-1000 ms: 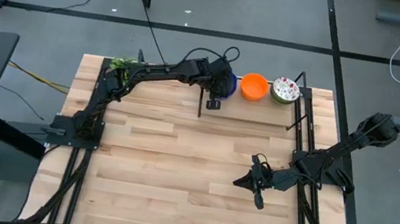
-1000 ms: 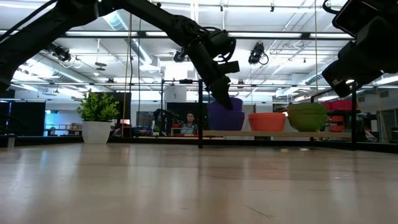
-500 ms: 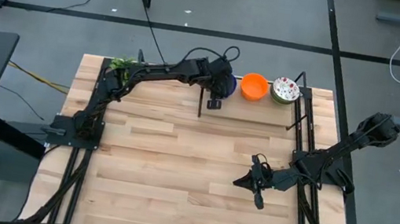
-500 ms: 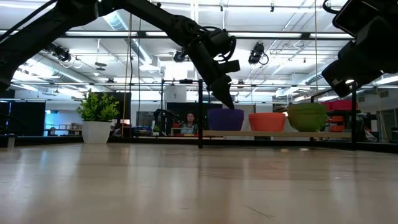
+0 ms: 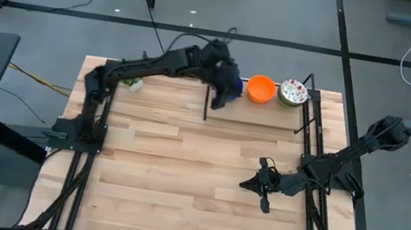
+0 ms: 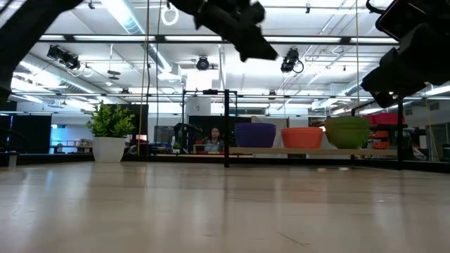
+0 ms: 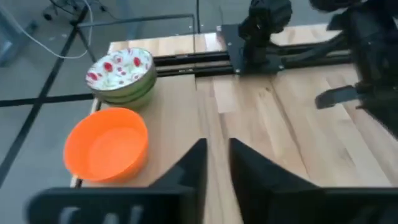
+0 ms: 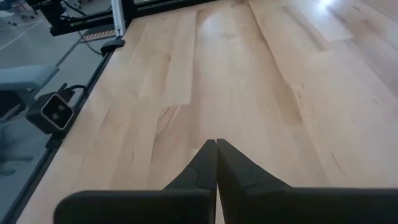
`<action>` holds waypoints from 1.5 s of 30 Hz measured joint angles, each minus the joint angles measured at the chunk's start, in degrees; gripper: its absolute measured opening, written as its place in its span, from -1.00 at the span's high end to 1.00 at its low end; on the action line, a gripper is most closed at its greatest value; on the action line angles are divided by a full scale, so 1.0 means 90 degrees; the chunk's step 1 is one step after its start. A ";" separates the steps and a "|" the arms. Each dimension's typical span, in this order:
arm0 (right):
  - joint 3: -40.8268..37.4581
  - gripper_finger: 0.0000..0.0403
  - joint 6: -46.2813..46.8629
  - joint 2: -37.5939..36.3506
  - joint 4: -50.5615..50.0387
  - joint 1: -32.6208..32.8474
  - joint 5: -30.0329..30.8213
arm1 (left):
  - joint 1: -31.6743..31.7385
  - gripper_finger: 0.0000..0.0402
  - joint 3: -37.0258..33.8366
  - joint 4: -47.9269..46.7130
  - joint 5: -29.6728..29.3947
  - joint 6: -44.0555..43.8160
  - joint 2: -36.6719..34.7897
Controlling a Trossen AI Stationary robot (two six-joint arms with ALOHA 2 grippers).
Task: Pick & Place Mini bowls
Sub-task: Return to Home Position
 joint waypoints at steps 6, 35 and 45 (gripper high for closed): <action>-0.0001 0.97 0.0017 0.0002 0.0054 0.0046 0.0019 | -0.0038 0.96 -0.2321 0.1156 0.0128 -0.0244 -0.1597; -0.0001 0.97 -0.0484 0.0002 0.0494 -0.0646 0.0403 | -0.2944 0.97 -1.1467 0.4646 -0.2847 -0.2081 -1.1630; -0.0001 0.97 -0.0315 0.0002 0.0526 -0.0646 0.0401 | -0.2949 0.98 -1.1762 0.3724 -0.2706 -0.1920 -1.2726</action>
